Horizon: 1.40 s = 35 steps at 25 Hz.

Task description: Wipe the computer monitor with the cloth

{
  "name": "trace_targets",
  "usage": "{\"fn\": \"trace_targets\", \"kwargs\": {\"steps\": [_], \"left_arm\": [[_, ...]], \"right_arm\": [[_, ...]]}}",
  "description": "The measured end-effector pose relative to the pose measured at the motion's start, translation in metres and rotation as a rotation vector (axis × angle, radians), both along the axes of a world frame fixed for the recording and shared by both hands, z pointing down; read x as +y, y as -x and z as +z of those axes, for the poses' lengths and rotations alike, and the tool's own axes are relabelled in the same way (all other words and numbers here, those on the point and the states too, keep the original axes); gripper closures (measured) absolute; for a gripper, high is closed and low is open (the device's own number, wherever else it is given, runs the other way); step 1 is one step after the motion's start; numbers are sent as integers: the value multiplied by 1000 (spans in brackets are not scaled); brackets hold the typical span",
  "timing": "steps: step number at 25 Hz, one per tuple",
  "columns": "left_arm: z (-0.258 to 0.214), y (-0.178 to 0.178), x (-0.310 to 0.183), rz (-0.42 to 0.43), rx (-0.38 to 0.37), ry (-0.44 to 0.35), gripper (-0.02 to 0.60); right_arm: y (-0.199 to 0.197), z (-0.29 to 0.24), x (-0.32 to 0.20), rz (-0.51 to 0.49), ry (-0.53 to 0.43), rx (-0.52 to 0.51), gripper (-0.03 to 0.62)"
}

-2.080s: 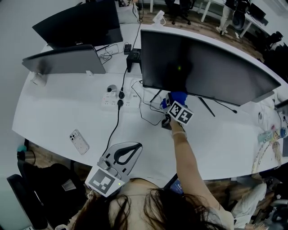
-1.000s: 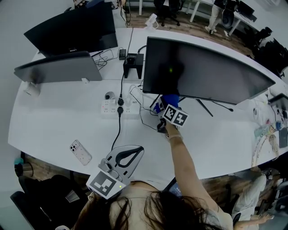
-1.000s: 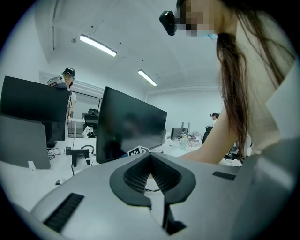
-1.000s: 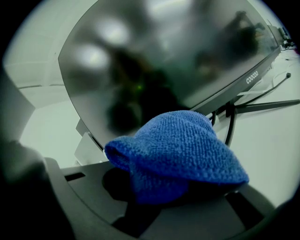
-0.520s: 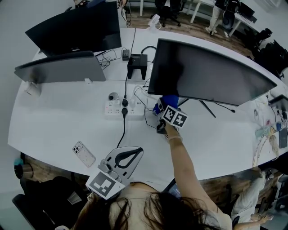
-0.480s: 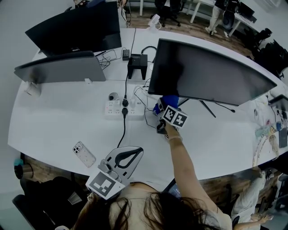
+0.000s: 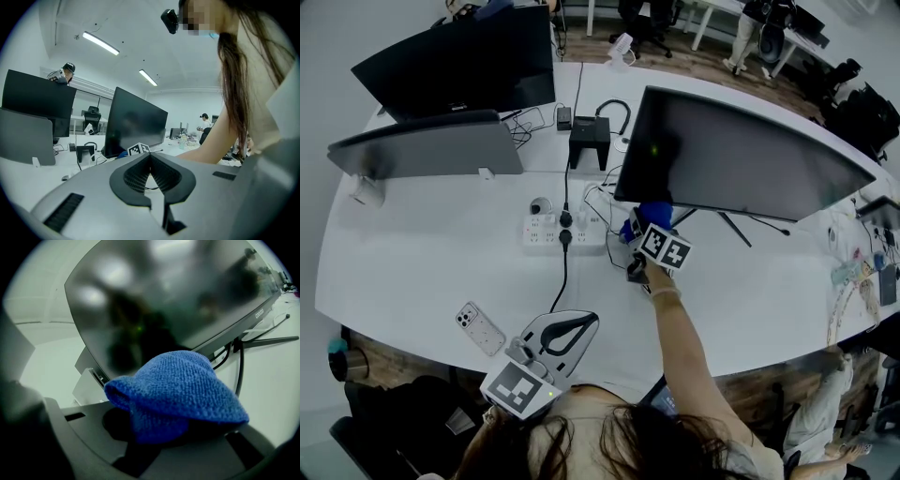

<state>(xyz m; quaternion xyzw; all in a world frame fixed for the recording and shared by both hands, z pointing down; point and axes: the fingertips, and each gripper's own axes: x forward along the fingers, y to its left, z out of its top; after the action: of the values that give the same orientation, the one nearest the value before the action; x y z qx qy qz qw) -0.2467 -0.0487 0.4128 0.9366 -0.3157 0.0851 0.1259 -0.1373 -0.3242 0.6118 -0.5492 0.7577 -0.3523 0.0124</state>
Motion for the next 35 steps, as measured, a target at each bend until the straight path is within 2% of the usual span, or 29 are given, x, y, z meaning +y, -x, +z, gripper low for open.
{"fn": "trace_targets", "kwargs": {"steps": [17, 35], "left_arm": [[0, 30, 2, -3, 36, -6, 572], [6, 70, 2, -49, 73, -2, 572]], "right_arm": [[23, -2, 3, -10, 9, 44, 508], [60, -1, 9, -60, 19, 106, 508]]}}
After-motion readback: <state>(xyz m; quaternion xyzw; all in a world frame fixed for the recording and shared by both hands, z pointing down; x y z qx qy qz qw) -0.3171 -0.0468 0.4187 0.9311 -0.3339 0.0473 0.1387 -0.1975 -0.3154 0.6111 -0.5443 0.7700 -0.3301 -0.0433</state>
